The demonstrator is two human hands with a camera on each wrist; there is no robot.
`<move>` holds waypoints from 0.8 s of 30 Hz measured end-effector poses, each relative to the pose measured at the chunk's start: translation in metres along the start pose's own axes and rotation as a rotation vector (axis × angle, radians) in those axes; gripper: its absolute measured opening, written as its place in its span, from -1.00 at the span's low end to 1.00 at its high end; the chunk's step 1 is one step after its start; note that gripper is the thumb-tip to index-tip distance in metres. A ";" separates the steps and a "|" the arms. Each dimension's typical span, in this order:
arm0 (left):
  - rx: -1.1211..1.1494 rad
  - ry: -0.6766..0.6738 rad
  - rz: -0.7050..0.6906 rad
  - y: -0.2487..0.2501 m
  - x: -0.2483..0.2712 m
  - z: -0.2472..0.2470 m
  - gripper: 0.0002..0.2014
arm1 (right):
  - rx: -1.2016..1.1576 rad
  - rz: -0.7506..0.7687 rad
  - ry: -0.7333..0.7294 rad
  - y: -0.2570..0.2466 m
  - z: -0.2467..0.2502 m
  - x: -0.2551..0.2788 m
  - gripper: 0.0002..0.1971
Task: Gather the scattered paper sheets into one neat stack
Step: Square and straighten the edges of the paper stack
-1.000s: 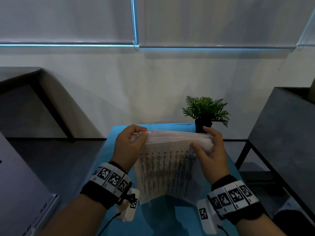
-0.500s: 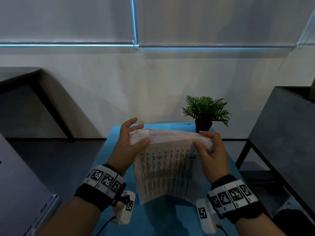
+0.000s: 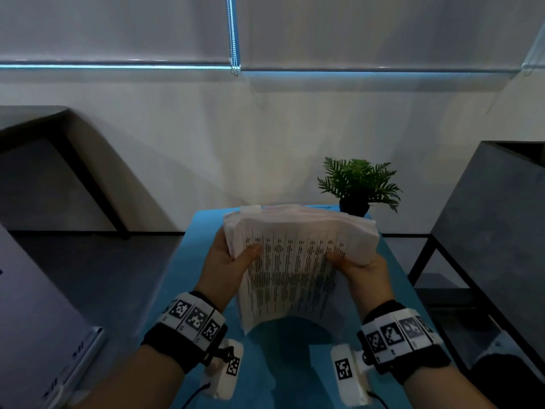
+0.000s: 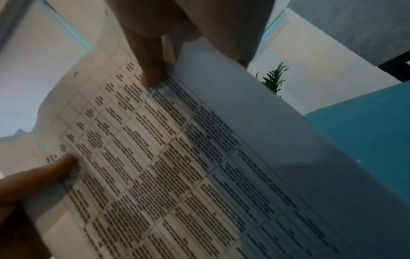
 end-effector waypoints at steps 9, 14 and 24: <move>-0.039 -0.001 0.094 -0.038 0.013 -0.002 -0.71 | 0.102 -0.121 0.001 0.038 0.004 0.005 -0.72; 0.041 0.010 0.119 -0.050 0.015 0.002 -0.70 | 0.054 -0.160 -0.016 0.047 0.005 0.010 -0.68; -0.492 0.181 -0.322 0.043 0.019 0.048 -0.09 | 0.414 -0.152 -0.073 0.026 -0.002 0.019 -0.74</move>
Point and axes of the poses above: each hand's wrist, its own x-axis away from the middle knuckle, its own z-axis out of the back of the hand, y = z × x, the point moved 9 cm from there along -x, towards the middle knuckle, and after that the axes turned 1 degree about y, right-handed, at the moved point
